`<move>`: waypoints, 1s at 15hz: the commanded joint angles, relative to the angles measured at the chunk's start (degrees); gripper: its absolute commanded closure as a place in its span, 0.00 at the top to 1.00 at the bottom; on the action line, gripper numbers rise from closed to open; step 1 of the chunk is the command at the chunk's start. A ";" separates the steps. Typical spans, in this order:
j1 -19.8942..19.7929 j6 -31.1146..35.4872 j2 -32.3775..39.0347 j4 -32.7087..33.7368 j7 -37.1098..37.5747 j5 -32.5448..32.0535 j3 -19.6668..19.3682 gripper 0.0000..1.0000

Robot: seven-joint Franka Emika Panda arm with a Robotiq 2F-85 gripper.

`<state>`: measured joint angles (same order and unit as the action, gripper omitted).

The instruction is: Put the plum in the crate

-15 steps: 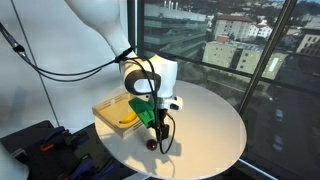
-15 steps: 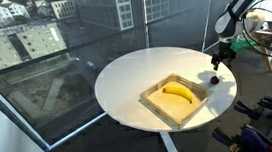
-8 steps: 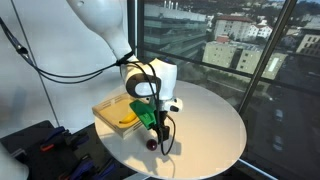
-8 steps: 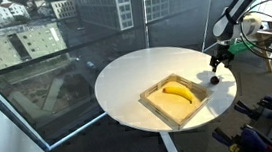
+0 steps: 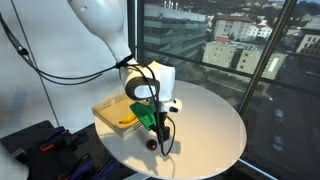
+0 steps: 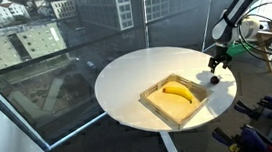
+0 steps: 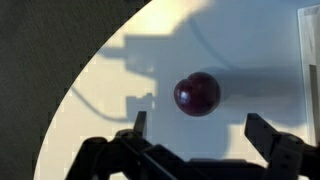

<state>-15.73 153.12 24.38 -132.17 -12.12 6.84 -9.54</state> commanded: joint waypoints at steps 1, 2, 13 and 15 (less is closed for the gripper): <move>-0.20 1.26 0.56 -0.01 1.15 -0.94 0.60 1.00; -0.20 1.36 0.71 -0.05 1.17 -0.95 0.67 1.00; -0.61 2.43 1.80 -0.56 0.80 -0.60 1.22 1.00; -0.76 3.23 2.07 -0.59 0.59 -0.46 1.43 1.00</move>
<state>-15.72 154.23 26.29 -132.32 -12.11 6.84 -8.89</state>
